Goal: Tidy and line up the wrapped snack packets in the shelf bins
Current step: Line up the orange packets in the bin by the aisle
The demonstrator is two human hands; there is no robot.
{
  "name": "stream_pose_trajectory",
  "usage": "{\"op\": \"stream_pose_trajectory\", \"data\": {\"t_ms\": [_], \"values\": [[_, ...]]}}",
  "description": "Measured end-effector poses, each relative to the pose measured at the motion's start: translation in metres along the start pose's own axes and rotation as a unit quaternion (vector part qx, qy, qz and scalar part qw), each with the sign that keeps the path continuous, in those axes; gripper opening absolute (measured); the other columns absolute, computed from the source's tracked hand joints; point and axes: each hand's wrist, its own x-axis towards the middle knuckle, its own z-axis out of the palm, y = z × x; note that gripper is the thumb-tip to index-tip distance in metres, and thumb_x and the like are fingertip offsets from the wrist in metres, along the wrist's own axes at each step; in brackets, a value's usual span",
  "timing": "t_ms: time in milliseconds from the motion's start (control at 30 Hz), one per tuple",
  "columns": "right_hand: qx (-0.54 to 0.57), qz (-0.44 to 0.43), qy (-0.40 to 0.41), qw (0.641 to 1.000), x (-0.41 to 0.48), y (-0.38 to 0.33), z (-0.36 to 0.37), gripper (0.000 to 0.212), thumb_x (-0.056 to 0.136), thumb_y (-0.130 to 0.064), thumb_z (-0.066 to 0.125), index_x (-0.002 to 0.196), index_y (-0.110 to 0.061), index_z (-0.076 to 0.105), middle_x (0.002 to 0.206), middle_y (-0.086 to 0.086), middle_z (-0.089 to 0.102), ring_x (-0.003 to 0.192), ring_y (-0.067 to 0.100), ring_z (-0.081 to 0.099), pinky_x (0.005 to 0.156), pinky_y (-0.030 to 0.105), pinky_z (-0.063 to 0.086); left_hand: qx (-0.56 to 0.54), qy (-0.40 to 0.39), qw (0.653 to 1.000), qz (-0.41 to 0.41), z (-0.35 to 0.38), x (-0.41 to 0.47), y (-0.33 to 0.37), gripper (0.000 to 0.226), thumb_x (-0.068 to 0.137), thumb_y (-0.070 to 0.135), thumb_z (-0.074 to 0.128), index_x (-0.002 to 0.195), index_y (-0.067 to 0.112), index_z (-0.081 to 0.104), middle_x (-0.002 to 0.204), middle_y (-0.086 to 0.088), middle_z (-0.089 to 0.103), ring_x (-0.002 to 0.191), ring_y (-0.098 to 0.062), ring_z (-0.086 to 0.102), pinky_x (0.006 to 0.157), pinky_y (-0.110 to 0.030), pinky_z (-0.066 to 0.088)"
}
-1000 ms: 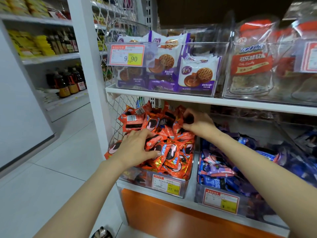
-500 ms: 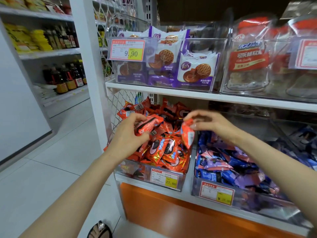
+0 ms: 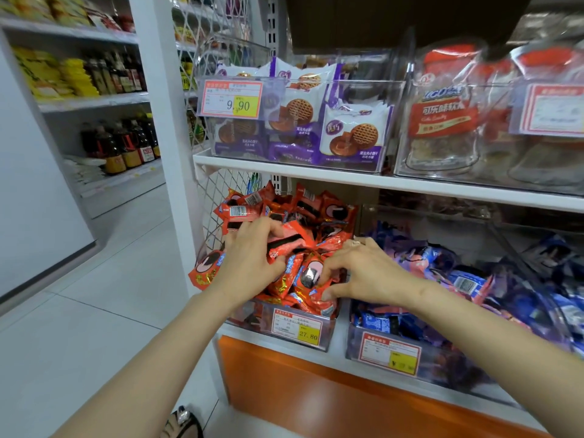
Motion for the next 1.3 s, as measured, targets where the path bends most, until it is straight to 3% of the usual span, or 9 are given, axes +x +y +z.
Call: {"op": "stream_pose_trajectory", "data": {"t_ms": [167,267,400,533,700,900,1100,1233,1300], "values": [[0.107,0.001,0.034,0.994,0.006,0.003,-0.017,0.036,0.069,-0.065,0.061,0.088,-0.036,0.071,0.091,-0.013,0.067,0.093,0.007,0.054,0.088,0.032,0.039,0.083,0.051,0.992,-0.08,0.002,-0.001,-0.013,0.029,0.079,0.02,0.067,0.102,0.018,0.05,0.109,0.004,0.054,0.109,-0.019,0.043,0.084,-0.03,0.021],[0.16,0.056,0.137,0.976,0.036,0.023,-0.02,0.026,0.082,-0.042,0.066,0.106,-0.033,0.067,0.109,-0.006,0.067,0.102,0.014,0.06,0.089,0.032,0.046,0.112,-0.015,0.99,-0.085,0.003,-0.005,-0.02,0.031,0.083,0.031,0.064,0.108,0.021,0.049,0.118,0.004,0.051,0.115,-0.019,0.04,0.09,-0.034,0.025],[0.099,0.106,0.108,0.984,0.091,0.037,-0.014,0.065,0.086,-0.024,0.066,0.142,-0.029,0.034,0.14,0.005,0.046,0.123,0.026,0.048,0.098,0.031,0.042,0.098,-0.044,0.992,-0.062,0.002,-0.006,-0.023,0.035,0.086,0.04,0.061,0.114,0.022,0.051,0.123,0.004,0.045,0.118,-0.017,0.038,0.095,-0.032,0.028],[0.151,0.103,0.065,0.981,0.132,0.04,0.002,0.082,0.084,-0.021,0.068,0.149,-0.024,0.017,0.151,0.007,0.032,0.136,0.028,0.033,0.108,0.038,0.036,0.09,-0.026,0.995,-0.039,-0.002,-0.003,-0.023,0.031,0.087,0.037,0.06,0.111,0.018,0.054,0.121,0.002,0.045,0.115,-0.016,0.04,0.09,-0.026,0.028],[0.184,0.065,0.05,0.98,0.14,0.053,0.003,0.053,0.079,-0.001,0.07,0.127,-0.007,0.049,0.129,0.012,0.052,0.122,0.028,0.047,0.089,0.019,0.041,0.078,-0.009,0.997,-0.026,-0.003,-0.001,-0.024,0.028,0.089,0.038,0.058,0.108,0.017,0.056,0.119,0.002,0.047,0.114,-0.015,0.041,0.089,-0.023,0.029],[0.182,0.034,0.085,0.979,0.082,0.078,-0.029,0.026,0.075,-0.02,0.077,0.097,-0.014,0.064,0.1,-0.005,0.06,0.088,-0.002,0.054,0.075,0.003,0.034,0.084,0.001,0.996,-0.007,-0.001,0.002,-0.026,0.028,0.089,0.035,0.059,0.107,0.014,0.057,0.117,-0.001,0.048,0.11,-0.018,0.043,0.086,-0.023,0.03],[0.242,0.072,0.044,0.967,0.069,0.099,-0.027,0.042,0.074,-0.067,0.061,0.088,-0.028,0.07,0.092,-0.005,0.069,0.089,0.009,0.062,0.082,0.026,0.043,0.08,-0.006,0.997,-0.007,0.003,0.003,-0.024,0.029,0.09,0.035,0.058,0.109,0.014,0.057,0.118,0.0,0.047,0.11,-0.017,0.042,0.09,-0.027,0.036],[0.233,0.066,0.056,0.969,0.111,0.076,-0.019,0.014,0.094,-0.012,0.056,0.104,-0.006,0.062,0.093,0.006,0.061,0.061,-0.003,0.057,0.061,0.012,0.042,0.078,-0.012,0.997,-0.009,0.004,0.004,-0.021,0.029,0.088,0.032,0.06,0.109,0.013,0.056,0.117,0.0,0.048,0.11,-0.018,0.044,0.092,-0.028,0.036],[0.185,0.053,0.029,0.981,0.132,0.06,-0.016,0.032,0.094,0.0,0.049,0.126,0.0,0.051,0.111,0.011,0.056,0.074,-0.003,0.06,0.066,0.008,0.041,0.075,-0.011,0.997,-0.011,0.004,0.004,-0.018,0.028,0.087,0.03,0.061,0.109,0.013,0.056,0.117,0.0,0.048,0.109,-0.018,0.043,0.091,-0.028,0.034]]}}
